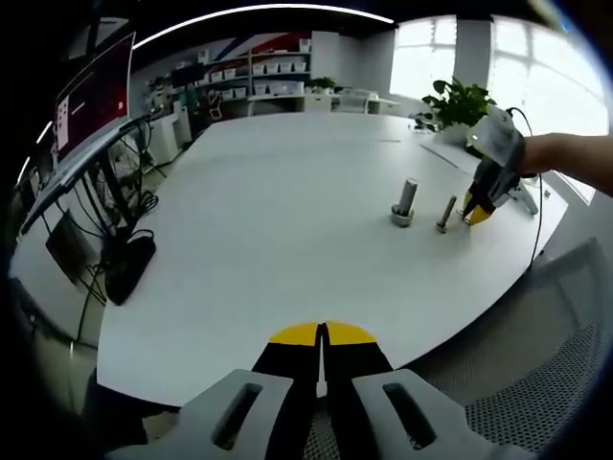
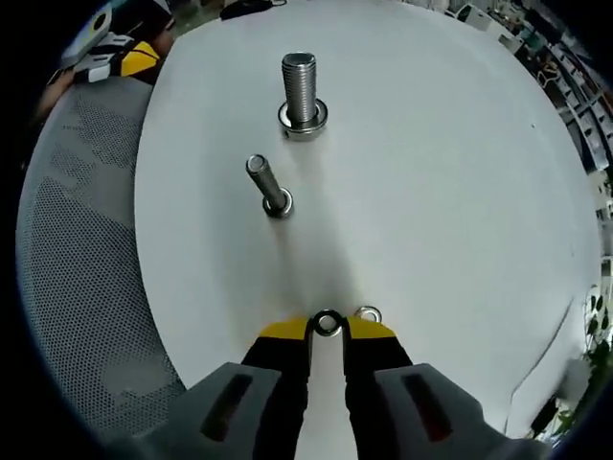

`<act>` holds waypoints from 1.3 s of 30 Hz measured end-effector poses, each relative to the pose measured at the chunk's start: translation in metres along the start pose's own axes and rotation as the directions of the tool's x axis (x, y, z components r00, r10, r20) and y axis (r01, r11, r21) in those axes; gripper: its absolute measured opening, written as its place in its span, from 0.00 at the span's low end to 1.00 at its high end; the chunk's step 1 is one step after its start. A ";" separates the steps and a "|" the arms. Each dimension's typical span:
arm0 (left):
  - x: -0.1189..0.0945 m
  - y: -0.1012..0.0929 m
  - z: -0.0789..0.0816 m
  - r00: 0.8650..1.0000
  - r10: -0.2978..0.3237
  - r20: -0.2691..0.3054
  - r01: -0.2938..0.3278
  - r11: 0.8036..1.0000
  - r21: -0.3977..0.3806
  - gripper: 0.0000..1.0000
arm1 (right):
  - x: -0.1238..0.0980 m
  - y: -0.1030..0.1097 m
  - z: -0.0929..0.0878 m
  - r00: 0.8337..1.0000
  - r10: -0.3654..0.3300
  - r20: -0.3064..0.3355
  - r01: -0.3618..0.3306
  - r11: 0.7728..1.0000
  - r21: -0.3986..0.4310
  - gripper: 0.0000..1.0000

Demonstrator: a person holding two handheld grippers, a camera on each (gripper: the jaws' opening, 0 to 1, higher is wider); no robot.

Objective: Place the washer onto the threaded stud by aligning its center hole with the stud, sliding it down to the base, and recovering from edge contact or off-axis alignment until the washer reaches the visible bottom stop.

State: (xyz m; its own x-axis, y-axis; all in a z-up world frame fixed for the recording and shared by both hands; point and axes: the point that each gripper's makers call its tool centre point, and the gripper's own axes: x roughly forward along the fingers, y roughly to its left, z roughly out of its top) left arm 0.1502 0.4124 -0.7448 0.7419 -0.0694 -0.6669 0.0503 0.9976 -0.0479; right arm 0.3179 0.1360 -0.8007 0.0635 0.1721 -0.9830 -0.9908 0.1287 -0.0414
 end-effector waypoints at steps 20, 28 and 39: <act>0.000 0.000 0.000 1.000 -0.001 0.000 0.001 1.000 -0.003 0.00 | 0.001 0.002 0.001 0.998 -0.064 -0.014 0.064 0.997 0.033 0.15; 0.000 0.000 0.000 1.000 -0.002 0.001 0.002 1.000 -0.002 0.00 | 0.000 0.003 0.003 0.989 -0.140 -0.058 0.138 0.990 -0.036 0.15; 0.000 0.000 0.001 1.000 -0.001 0.005 0.001 1.000 -0.003 0.00 | 0.000 0.000 0.002 0.986 -0.151 -0.072 0.148 0.988 -0.046 0.15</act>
State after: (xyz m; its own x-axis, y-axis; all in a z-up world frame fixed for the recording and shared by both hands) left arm 0.1506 0.4122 -0.7444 0.7449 -0.0707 -0.6635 0.0493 0.9975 -0.0509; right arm 0.3180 0.1377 -0.8003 0.2035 0.0804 -0.9758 -0.9750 0.1075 -0.1944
